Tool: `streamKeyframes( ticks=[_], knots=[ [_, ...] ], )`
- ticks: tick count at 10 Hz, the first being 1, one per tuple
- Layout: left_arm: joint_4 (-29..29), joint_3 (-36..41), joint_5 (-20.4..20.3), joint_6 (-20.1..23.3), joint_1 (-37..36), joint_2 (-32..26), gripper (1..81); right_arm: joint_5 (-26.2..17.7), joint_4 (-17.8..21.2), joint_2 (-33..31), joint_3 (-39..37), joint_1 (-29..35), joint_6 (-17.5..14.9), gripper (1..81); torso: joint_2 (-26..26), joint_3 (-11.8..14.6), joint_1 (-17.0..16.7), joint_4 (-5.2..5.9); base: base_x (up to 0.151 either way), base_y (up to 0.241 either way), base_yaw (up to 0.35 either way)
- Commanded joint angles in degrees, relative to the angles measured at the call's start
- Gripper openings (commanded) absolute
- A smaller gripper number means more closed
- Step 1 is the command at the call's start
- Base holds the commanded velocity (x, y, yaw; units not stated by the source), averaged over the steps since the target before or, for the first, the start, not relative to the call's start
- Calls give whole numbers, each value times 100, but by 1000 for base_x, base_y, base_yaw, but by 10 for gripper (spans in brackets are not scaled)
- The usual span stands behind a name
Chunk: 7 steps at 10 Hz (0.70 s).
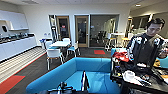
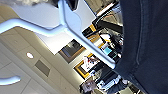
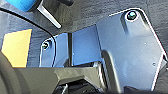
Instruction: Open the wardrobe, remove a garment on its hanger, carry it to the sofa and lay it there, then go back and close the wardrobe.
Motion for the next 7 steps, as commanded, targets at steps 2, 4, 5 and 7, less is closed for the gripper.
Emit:
streamKeyframes(
  ticks=[2,4,5,7],
  knots=[
    [250,294,-251,91,-719,-68,10,-310,-73,73,62,215,-49,811,0,0,0,0,0,0,-41],
    [303,321,-286,91,-666,-85,10,-310,-73,73,62,215,-49,811,0,0,0,0,110,70,0],
    [312,321,-269,91,-666,-77,10,-301,-64,73,62,215,-49,811,0,0,0,0,0,0,0],
    [329,312,-259,91,-631,-85,10,-301,-64,73,62,206,-49,811,0,0,0,0,0,0,0]
  ],
)
